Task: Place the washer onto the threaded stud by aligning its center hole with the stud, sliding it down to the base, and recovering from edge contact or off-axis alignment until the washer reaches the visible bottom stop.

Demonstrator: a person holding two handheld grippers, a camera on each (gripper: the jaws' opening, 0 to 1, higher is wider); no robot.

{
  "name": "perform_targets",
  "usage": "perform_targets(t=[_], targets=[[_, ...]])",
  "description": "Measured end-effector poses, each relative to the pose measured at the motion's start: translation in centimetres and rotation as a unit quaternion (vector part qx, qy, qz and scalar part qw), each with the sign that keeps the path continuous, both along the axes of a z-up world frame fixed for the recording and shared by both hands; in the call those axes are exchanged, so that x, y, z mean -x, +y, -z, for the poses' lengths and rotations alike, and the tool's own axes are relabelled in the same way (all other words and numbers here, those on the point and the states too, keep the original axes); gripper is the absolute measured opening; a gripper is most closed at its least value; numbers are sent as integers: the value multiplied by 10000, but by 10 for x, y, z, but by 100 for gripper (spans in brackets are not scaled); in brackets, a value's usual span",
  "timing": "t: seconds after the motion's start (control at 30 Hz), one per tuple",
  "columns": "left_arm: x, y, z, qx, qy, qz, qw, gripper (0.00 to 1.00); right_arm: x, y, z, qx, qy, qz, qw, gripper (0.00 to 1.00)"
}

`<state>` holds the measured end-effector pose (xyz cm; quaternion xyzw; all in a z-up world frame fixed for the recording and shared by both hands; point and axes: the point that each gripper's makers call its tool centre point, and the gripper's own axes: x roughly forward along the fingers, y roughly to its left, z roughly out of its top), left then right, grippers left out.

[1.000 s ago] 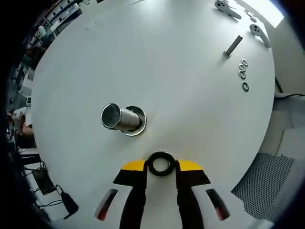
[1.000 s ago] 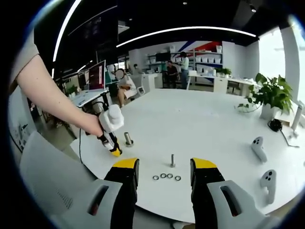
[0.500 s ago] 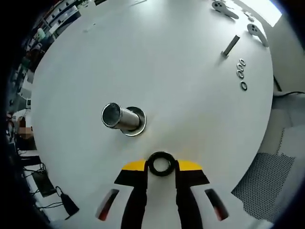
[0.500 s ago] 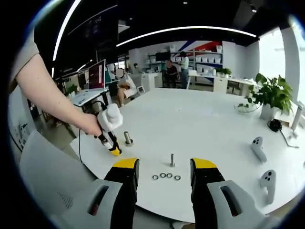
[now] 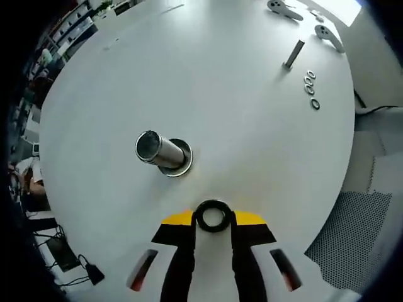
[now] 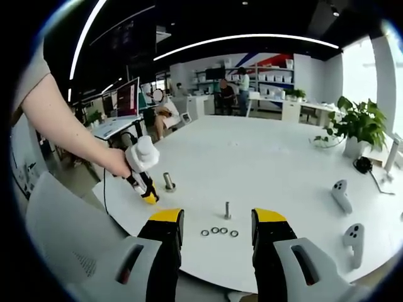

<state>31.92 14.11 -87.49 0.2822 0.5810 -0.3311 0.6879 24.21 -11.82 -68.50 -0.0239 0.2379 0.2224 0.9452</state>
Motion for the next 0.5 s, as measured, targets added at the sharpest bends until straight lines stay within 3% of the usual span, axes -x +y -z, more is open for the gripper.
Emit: perform_targets(t=[0.5], targets=[[-6,3,-23,116,-304,449,9985,19,0,0,0,13,10,-16,10000,45]])
